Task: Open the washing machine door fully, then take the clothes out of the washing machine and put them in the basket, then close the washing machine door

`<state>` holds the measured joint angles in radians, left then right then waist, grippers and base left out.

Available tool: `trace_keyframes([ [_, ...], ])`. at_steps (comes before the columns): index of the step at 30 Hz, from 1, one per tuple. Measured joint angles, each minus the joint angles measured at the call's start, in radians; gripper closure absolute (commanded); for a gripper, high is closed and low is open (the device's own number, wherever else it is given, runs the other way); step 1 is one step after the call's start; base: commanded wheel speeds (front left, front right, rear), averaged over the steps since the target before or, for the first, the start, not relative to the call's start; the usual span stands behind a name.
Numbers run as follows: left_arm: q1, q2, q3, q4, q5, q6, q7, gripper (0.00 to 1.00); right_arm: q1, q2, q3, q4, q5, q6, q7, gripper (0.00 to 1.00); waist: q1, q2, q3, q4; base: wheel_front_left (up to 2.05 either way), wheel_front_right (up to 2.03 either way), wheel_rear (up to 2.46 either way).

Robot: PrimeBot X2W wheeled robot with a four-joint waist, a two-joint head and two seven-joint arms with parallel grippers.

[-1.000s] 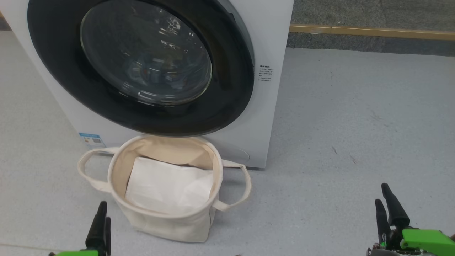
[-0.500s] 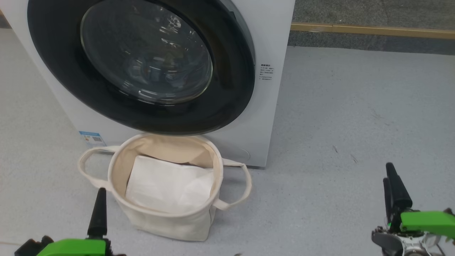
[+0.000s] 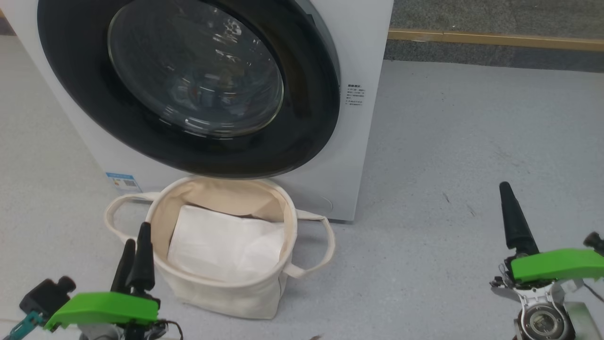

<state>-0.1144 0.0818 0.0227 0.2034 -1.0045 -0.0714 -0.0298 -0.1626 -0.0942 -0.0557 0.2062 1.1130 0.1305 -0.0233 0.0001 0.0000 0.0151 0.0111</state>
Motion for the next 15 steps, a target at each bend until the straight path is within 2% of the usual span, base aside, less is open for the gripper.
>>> trace_keyframes([
  [15,-0.035,0.061,-0.109,-0.046,0.286,0.009,-0.034,0.00,-0.035,-0.026,0.068,-0.053,-0.207,0.000,-0.041,0.00,0.0000,0.0000,0.014,0.007,0.00,0.00,0.00],
])
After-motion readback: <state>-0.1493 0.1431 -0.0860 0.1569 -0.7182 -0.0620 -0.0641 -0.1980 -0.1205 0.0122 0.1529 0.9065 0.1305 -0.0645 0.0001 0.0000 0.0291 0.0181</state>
